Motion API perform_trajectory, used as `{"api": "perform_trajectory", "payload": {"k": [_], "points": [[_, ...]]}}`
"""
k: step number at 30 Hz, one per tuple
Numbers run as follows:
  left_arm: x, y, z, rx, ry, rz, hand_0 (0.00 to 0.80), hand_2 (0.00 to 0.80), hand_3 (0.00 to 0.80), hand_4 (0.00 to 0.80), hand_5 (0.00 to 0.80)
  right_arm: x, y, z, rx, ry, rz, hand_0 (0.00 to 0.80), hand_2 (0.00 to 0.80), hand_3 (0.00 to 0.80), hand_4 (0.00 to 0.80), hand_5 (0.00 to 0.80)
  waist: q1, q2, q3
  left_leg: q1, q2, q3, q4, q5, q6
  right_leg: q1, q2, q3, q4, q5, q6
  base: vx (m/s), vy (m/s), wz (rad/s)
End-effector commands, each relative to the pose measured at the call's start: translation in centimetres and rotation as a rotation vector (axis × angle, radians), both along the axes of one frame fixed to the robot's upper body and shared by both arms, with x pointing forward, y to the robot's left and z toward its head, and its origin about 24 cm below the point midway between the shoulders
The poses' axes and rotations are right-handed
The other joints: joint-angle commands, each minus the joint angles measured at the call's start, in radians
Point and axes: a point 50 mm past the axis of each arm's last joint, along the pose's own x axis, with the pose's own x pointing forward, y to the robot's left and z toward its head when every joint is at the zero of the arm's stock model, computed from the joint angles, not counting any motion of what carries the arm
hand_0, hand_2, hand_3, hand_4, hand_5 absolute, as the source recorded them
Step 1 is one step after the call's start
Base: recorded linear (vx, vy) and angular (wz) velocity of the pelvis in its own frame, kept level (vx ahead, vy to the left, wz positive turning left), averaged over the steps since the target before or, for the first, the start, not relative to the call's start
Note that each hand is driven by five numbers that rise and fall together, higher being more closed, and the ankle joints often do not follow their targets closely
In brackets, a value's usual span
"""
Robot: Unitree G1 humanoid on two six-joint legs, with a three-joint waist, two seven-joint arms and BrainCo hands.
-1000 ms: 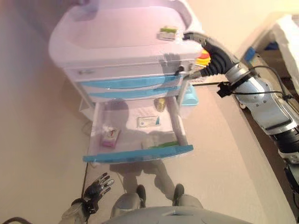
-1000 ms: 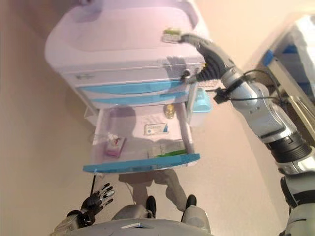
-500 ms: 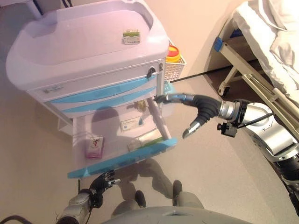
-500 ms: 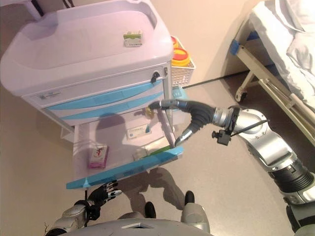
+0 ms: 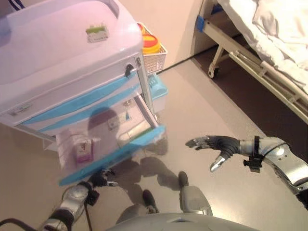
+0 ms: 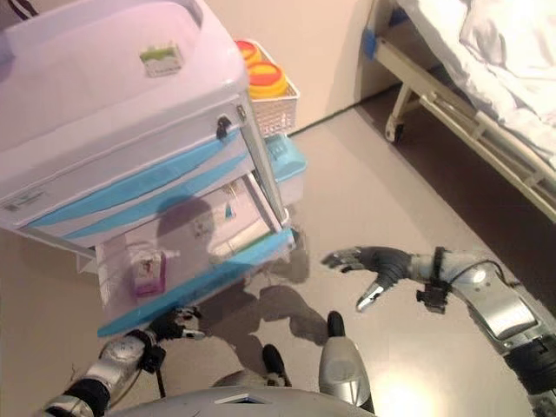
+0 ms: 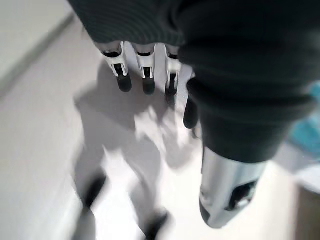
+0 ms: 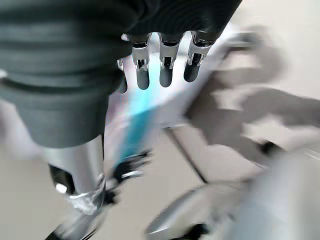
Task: Open the drawer and pick up the medicine
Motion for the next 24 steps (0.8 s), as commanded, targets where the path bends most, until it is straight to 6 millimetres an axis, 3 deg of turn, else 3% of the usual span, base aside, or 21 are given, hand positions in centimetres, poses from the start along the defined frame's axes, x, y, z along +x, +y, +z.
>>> {"api": "perform_trajectory", "payload": {"k": [1, 7, 13, 24], "points": [[3.9, 4.1, 4.3, 0.311, -0.188, -0.003, 0.0, 0.0, 0.0, 0.0, 0.0, -0.4, 0.7, 0.3, 0.056, -0.036, 0.035, 0.0, 0.0, 0.0, 0.0, 0.0, -0.034, -0.015, 0.015, -0.092, -0.004, -0.048, 0.169, -0.133, -0.015, -0.023, -0.08, -0.011, 0.163, -0.119, 0.081, -0.008, 0.132, -0.15], [4.9, 6.6, 6.2, 0.53, -0.229, 0.021, 0.0, 0.0, 0.0, 0.0, 0.0, -1.4, -1.5, -2.3, 0.048, 0.012, -0.097, 0.0, 0.0, 0.0, 0.0, 0.0, -0.077, -0.007, 0.046, -0.101, -0.013, -0.023, 0.195, -0.142, -0.017, -0.035, -0.082, 0.009, 0.162, -0.117, 0.08, 0.021, 0.119, -0.14], [5.3, 9.5, 8.4, 0.627, -0.267, 0.127, 0.0, 0.0, 0.0, 0.0, 0.0, -1.8, -3.3, -3.3, 0.025, 0.018, -0.182, 0.0, 0.0, 0.0, 0.0, 0.0, -0.1, -0.019, 0.076, -0.12, -0.014, -0.012, 0.217, -0.15, -0.015, -0.053, -0.079, 0.029, 0.157, -0.11, 0.081, 0.007, 0.07, -0.09], [6.8, 12.7, 12.9, 0.663, -0.334, 0.256, 0.0, 0.0, 0.0, 0.0, 0.0, -1.3, -2.7, -3.6, 0.04, -0.013, -0.188, 0.0, 0.0, 0.0, 0.0, 0.0, -0.103, -0.048, 0.125, -0.18, -0.003, -0.014, 0.268, -0.154, -0.014, -0.093, -0.077, 0.049, 0.166, -0.097, 0.08, -0.037, 0.013, -0.14]]}}
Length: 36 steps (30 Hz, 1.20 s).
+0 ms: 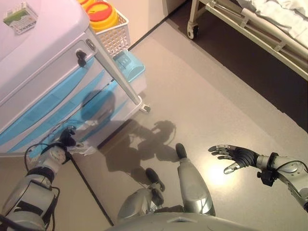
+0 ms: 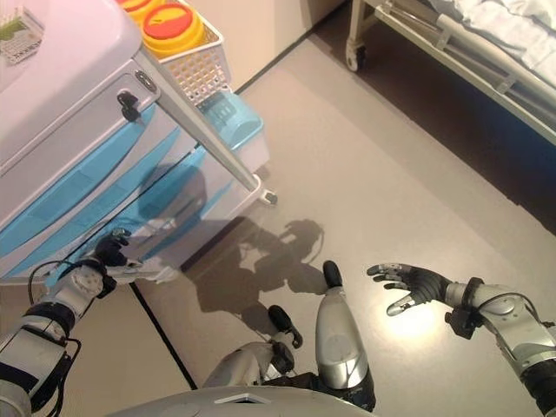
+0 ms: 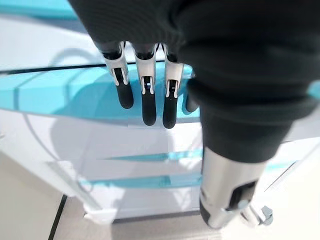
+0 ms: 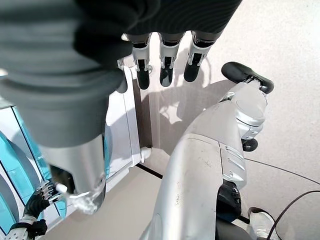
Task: Open the drawer and pick up the medicine
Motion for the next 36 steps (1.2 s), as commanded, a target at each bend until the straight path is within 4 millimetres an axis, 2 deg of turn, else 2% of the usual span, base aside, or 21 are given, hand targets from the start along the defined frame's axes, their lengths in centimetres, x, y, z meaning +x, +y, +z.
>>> {"api": "perform_trajectory", "payload": {"k": [1, 11, 13, 17, 20, 22, 23, 24, 26, 30, 32, 36], "points": [[-1.2, 4.4, 3.3, 0.064, -0.062, 0.14, 0.0, 0.0, 0.0, 0.0, 0.0, -0.3, 1.3, -0.7, 0.059, -0.018, 0.029, 0.0, 0.0, 0.0, 0.0, 0.0, 0.009, -0.062, -0.033, -0.17, 0.005, -0.088, 0.262, -0.143, -0.009, -0.011, -0.095, -0.034, 0.111, -0.098, 0.081, -0.031, -0.009, 0.02], [-1.2, 4.9, 3.8, 0.035, -0.047, 0.154, 0.0, 0.0, 0.0, 0.0, 0.0, -0.1, 1.8, -1.0, 0.066, -0.036, 0.018, 0.0, 0.0, 0.0, 0.0, 0.0, 0.027, -0.073, -0.027, -0.176, 0.008, -0.098, 0.263, -0.138, -0.008, -0.003, -0.097, -0.055, 0.104, -0.092, 0.084, -0.011, -0.008, 0.01], [-1.1, 4.6, 3.6, -0.008, -0.048, 0.133, 0.0, 0.0, 0.0, 0.0, 0.0, 0.0, 2.0, -1.0, 0.072, -0.04, 0.026, 0.0, 0.0, 0.0, 0.0, 0.0, 0.032, -0.074, -0.028, -0.178, 0.008, -0.102, 0.261, -0.135, -0.009, -0.001, -0.097, -0.058, 0.103, -0.093, 0.083, -0.036, -0.052, 0.07], [-0.5, 2.5, 2.2, -0.18, -0.032, 0.04, 0.0, 0.0, 0.0, 0.0, 0.0, 0.1, 2.5, -1.2, 0.08, -0.052, 0.022, 0.0, 0.0, 0.0, 0.0, 0.0, 0.048, -0.074, -0.034, -0.173, 0.007, -0.116, 0.25, -0.13, -0.012, 0.011, -0.092, -0.071, 0.104, -0.101, 0.08, -0.037, -0.083, 0.13], [-1.0, -2.0, -1.5, -0.466, 0.024, -0.059, 0.0, 0.0, 0.0, 0.0, 0.0, 0.2, 2.6, -1.8, 0.081, -0.083, -0.046, 0.0, 0.0, 0.0, 0.0, 0.0, 0.07, -0.069, -0.05, -0.153, 0.004, -0.142, 0.225, -0.124, -0.013, 0.04, -0.086, -0.086, 0.094, -0.109, 0.078, -0.016, -0.115, 0.12], [-2.2, -5.2, -4.1, -0.664, 0.074, -0.108, 0.0, 0.0, 0.0, 0.0, 0.0, 0.3, 2.7, -2.4, 0.097, -0.1, -0.126, 0.0, 0.0, 0.0, 0.0, 0.0, 0.087, -0.063, -0.065, -0.133, 0.001, -0.159, 0.198, -0.117, -0.014, 0.063, -0.081, -0.1, 0.082, -0.115, 0.076, -0.004, -0.117, 0.15], [-2.6, -6.2, -4.8, -0.724, 0.093, -0.12, 0.0, 0.0, 0.0, 0.0, 0.0, 0.3, 2.8, -2.8, 0.102, -0.101, -0.151, 0.0, 0.0, 0.0, 0.0, 0.0, 0.093, -0.062, -0.07, -0.127, 0.001, -0.163, 0.189, -0.114, -0.015, 0.071, -0.08, -0.104, 0.078, -0.116, 0.075, 0.003, -0.138, 0.17], [-3.9, -8.4, -6.5, -0.824, 0.138, -0.151, 0.0, 0.0, 0.0, 0.0, 0.0, 0.1, 2.9, -3.7, 0.108, -0.1, -0.213, 0.0, 0.0, 0.0, 0.0, 0.0, 0.105, -0.057, -0.084, -0.114, 0.001, -0.176, 0.17, -0.106, -0.016, 0.083, -0.076, -0.114, 0.073, -0.118, 0.072, 0.008, -0.128, 0.14], [-5.8, -11.3, -8.4, -0.984, 0.195, -0.175, 0.0, 0.0, 0.0, 0.0, 0.0, -0.4, 3.6, -5.5, 0.161, -0.066, -0.301, 0.0, 0.0, 0.0, 0.0, 0.0, 0.124, -0.052, -0.107, -0.094, 0.001, -0.196, 0.14, -0.092, -0.019, 0.104, -0.067, -0.131, 0.068, -0.123, 0.068, 0.021, -0.155, 0.19], [-8.0, -14.3, -10.0, -1.198, 0.273, -0.18, 0.0, 0.0, 0.0, 0.0, 0.0, -1.1, 5.4, -7.7, 0.265, -0.033, -0.413, 0.0, 0.0, 0.0, 0.0, 0.0, 0.15, -0.045, -0.151, -0.072, 0.004, -0.221, 0.103, -0.076, -0.024, 0.137, -0.048, -0.155, 0.05, -0.131, 0.057, 0.019, -0.167, 0.22], [-9.2, -15.2, -10.6, -1.323, 0.3, -0.133, 0.0, 0.0, 0.0, 0.0, 0.0, -1.6, 6.8, -8.5, 0.321, -0.012, -0.453, 0.0, 0.0, 0.0, 0.0, 0.0, 0.17, -0.045, -0.18, -0.057, 0.008, -0.241, 0.08, -0.067, -0.027, 0.164, -0.036, -0.176, 0.036, -0.137, 0.05, 0.024, -0.195, 0.2], [-10.3, -16.0, -10.9, -1.446, 0.304, -0.096, 0.0, 0.0, 0.0, 0.0, 0.0, -1.9, 8.8, -9.4, 0.444, 0.046, -0.478, 0.0, 0.0, 0.0, 0.0, 0.0, 0.205, -0.051, -0.222, -0.036, 0.016, -0.271, 0.041, -0.051, -0.036, 0.209, -0.02, -0.213, 0.005, -0.142, 0.04, -0.009, -0.188, 0.3]]}}
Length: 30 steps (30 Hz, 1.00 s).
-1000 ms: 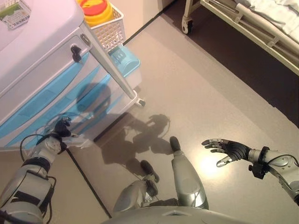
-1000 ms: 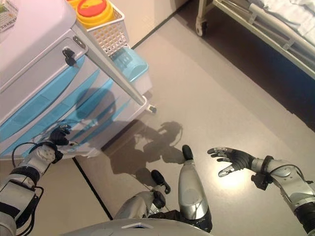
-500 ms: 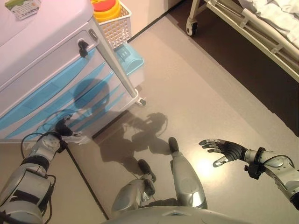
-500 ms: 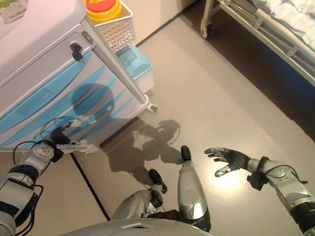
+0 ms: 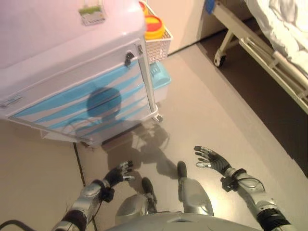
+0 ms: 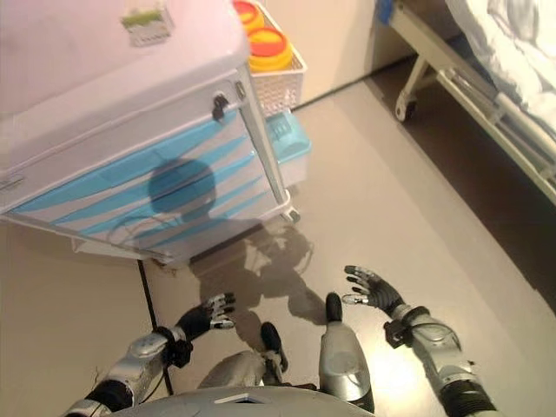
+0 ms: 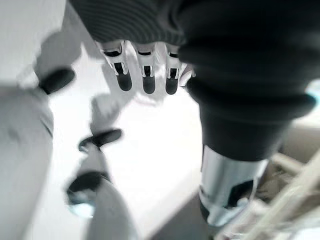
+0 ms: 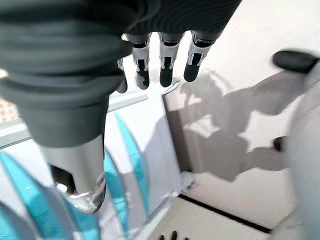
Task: Open the drawer and pick up the medicine
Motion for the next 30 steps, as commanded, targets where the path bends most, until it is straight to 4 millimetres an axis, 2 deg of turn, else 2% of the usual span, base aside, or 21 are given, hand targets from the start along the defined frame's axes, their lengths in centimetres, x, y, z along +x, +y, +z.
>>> {"api": "perform_trajectory", "payload": {"k": [1, 6, 11, 16, 22, 30], "points": [[0.2, -0.2, 0.7, -0.126, -0.021, 0.038, 0.0, 0.0, 0.0, 0.0, 0.0, 0.0, 1.9, 0.1, 0.121, -0.025, 0.007, 0.0, 0.0, 0.0, 0.0, 0.0, 0.031, -0.02, -0.066, -0.072, -0.017, -0.114, 0.029, -0.047, -0.022, 0.022, -0.014, -0.045, 0.139, -0.161, 0.054, -0.034, -0.147, 0.18], [-0.3, -1.5, 0.3, -0.287, 0.023, 0.141, 0.0, 0.0, 0.0, 0.0, 0.0, -0.5, 4.0, -2.0, 0.308, 0.079, -0.049, 0.0, 0.0, 0.0, 0.0, 0.0, 0.074, -0.029, -0.103, -0.055, -0.005, -0.143, -0.004, -0.025, -0.034, 0.069, -0.001, -0.082, 0.093, -0.153, 0.044, -0.032, -0.138, 0.22], [-0.8, -2.7, -0.5, -0.372, 0.065, 0.19, 0.0, 0.0, 0.0, 0.0, 0.0, -1.4, 4.8, -3.9, 0.446, 0.158, -0.148, 0.0, 0.0, 0.0, 0.0, 0.0, 0.102, -0.025, -0.123, -0.046, 0.006, -0.166, -0.045, 0.002, -0.045, 0.095, 0.01, -0.105, 0.078, -0.157, 0.036, -0.022, -0.077, 0.14], [-1.2, -3.7, -1.1, -0.466, 0.107, 0.228, 0.0, 0.0, 0.0, 0.0, 0.0, -2.5, 5.2, -5.1, 0.515, 0.201, -0.2, 0.0, 0.0, 0.0, 0.0, 0.0, 0.11, -0.019, -0.139, -0.049, 0.009, -0.179, -0.074, 0.023, -0.054, 0.105, 0.02, -0.121, 0.075, -0.167, 0.031, -0.04, -0.044, 0.17], [-2.3, -4.1, -2.2, -0.476, 0.181, 0.235, 0.0, 0.0, 0.0, 0.0, 0.0, -3.9, 5.2, -6.3, 0.528, 0.266, -0.213, 0.0, 0.0, 0.0, 0.0, 0.0, 0.109, -0.019, -0.152, -0.047, 0.007, -0.184, -0.073, 0.023, -0.051, 0.109, 0.023, -0.12, 0.073, -0.17, 0.024, -0.044, -0.019, 0.07], [-2.5, -4.4, -2.5, -0.497, 0.206, 0.245, 0.0, 0.0, 0.0, 0.0, 0.0, -4.3, 5.2, -6.6, 0.533, 0.276, -0.226, 0.0, 0.0, 0.0, 0.0, 0.0, 0.1, -0.021, -0.164, -0.038, 0.011, -0.176, -0.079, 0.022, -0.051, 0.117, 0.028, -0.107, 0.057, -0.161, 0.025, 0.0, 0.0, 0.0]]}}
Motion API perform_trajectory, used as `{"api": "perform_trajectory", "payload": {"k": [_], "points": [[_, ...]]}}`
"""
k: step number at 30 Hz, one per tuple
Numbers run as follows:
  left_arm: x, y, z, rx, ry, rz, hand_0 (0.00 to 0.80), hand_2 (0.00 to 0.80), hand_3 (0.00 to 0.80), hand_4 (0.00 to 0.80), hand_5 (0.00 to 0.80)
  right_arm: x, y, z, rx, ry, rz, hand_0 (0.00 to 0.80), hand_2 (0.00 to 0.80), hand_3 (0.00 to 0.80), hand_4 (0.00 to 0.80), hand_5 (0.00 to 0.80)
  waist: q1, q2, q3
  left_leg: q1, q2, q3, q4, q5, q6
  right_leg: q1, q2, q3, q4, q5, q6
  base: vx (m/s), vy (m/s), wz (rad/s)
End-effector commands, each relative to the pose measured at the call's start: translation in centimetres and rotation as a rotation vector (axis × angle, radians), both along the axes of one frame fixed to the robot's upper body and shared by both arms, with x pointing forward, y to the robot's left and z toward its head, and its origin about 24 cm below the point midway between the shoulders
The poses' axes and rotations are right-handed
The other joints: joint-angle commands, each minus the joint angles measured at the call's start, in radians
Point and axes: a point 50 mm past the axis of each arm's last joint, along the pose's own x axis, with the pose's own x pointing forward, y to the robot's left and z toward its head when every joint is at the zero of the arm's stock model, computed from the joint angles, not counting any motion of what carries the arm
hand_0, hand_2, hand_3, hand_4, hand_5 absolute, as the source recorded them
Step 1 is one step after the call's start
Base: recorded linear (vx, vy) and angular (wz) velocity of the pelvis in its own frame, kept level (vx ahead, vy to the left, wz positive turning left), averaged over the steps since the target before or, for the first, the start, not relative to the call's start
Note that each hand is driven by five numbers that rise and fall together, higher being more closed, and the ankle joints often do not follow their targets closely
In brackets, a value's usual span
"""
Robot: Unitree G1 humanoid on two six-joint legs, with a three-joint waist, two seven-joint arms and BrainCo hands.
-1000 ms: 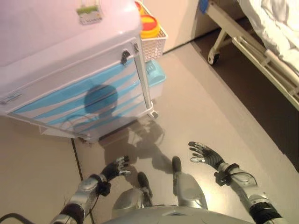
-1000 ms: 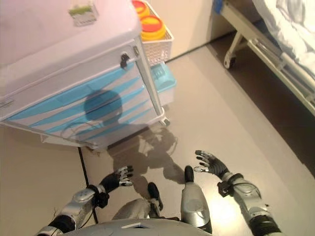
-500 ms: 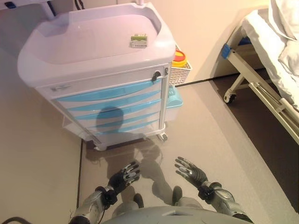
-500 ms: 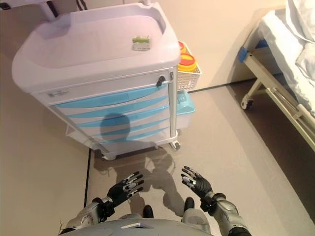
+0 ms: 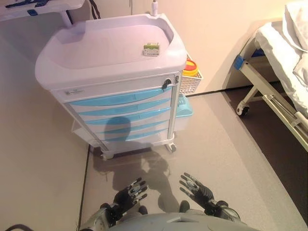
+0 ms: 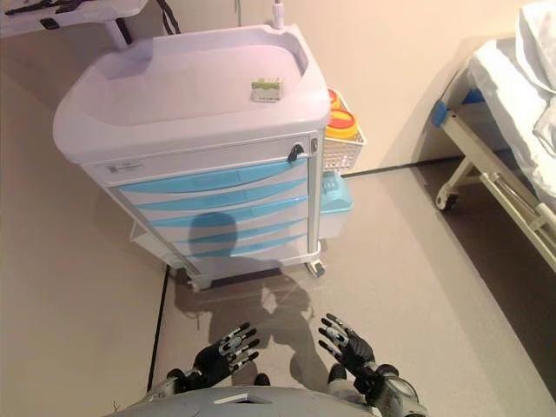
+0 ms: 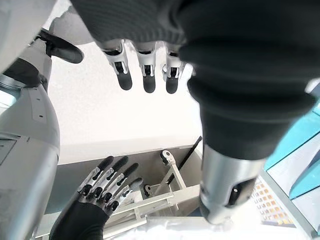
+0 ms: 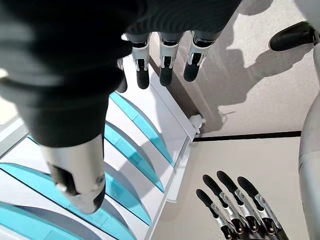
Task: Open the drawer and pick up the medicine
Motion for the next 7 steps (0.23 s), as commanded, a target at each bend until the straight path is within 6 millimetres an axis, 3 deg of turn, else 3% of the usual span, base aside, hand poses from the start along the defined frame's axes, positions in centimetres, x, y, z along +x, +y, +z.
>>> {"api": "perform_trajectory", "payload": {"k": [1, 7], "points": [[2.22, -0.87, 0.5, -0.052, -0.056, 0.009, 0.0, 0.0, 0.0, 0.0, 0.0, 2.08, 1.1, 0.92, 0.045, -0.104, 0.016, 0.0, 0.0, 0.0, 0.0, 0.0, -0.009, 0.005, 0.01, -0.07, 0.01, -0.066, -0.012, -0.027, -0.042, 0.035, 0.026, -0.002, 0.112, -0.159, 0.024, 0.0, 0.0, 0.0], [1.97, -0.94, 0.29, -0.043, -0.031, 0.007, 0.0, 0.0, 0.0, 0.0, 0.0, 1.95, 1.17, 0.88, 0.044, -0.101, 0.019, 0.0, 0.0, 0.0, 0.0, 0.0, -0.014, 0.005, 0.006, -0.068, 0.009, -0.062, -0.012, -0.029, -0.039, 0.035, 0.025, 0.001, 0.11, -0.156, 0.026, 0.0, 0.0, 0.0]]}}
